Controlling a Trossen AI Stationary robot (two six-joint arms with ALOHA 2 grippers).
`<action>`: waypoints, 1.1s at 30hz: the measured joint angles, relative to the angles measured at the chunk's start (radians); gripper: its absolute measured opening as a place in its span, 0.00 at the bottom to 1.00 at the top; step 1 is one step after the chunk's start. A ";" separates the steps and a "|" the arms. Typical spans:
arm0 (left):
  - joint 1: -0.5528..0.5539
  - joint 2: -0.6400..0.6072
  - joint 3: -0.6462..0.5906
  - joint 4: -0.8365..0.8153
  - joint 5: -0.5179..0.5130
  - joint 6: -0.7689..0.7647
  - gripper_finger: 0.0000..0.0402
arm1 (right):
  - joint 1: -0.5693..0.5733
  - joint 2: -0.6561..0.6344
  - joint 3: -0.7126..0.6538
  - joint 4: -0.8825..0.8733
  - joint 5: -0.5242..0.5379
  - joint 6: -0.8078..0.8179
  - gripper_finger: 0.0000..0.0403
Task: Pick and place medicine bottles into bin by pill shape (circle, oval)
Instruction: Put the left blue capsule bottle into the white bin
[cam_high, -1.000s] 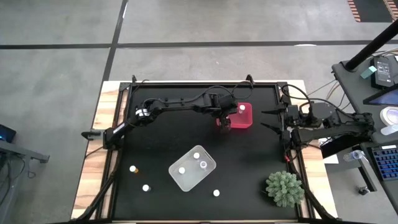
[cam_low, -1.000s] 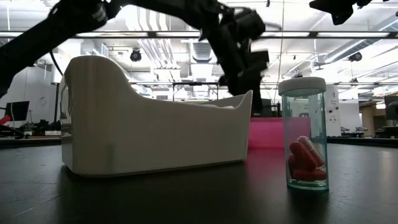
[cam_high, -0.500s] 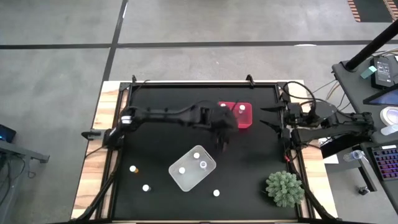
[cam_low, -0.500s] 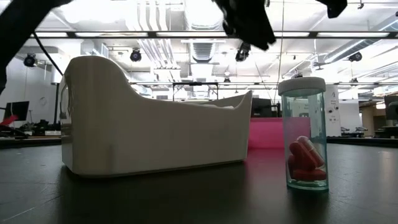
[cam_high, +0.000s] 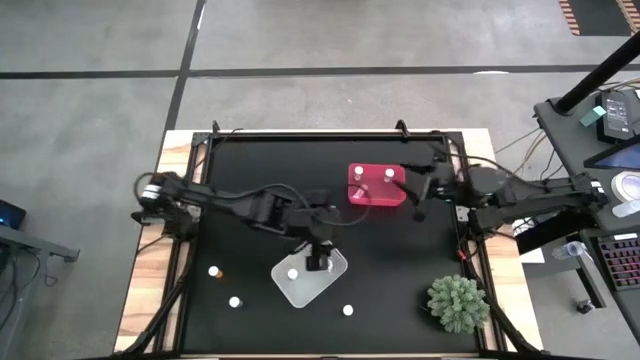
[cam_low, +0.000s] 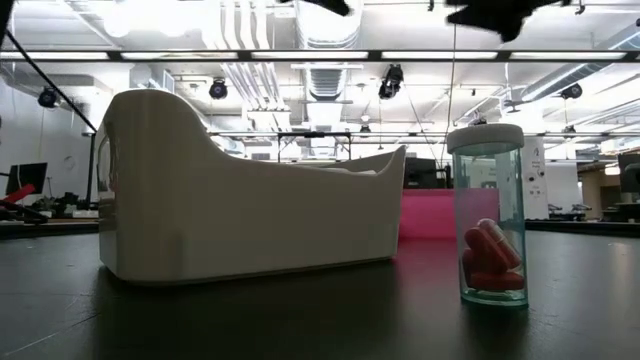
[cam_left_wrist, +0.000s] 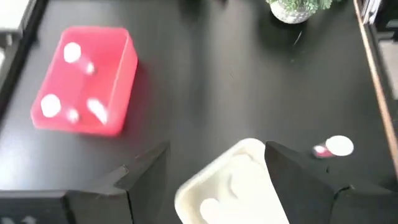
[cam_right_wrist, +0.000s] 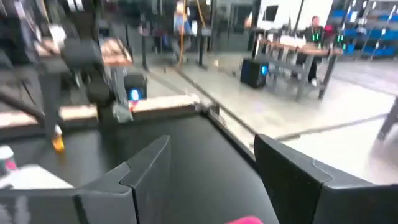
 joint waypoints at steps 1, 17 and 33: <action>-0.005 -0.028 -0.030 0.000 0.000 -0.045 0.61 | 0.000 0.009 0.005 0.000 0.001 0.000 0.56; -0.126 -0.206 -0.341 -0.262 0.341 -0.909 0.61 | 0.000 0.034 0.039 -0.097 0.004 -0.012 0.56; -0.509 -0.201 -0.409 -0.329 0.321 -0.935 0.61 | 0.000 0.034 0.039 -0.090 0.002 -0.026 0.56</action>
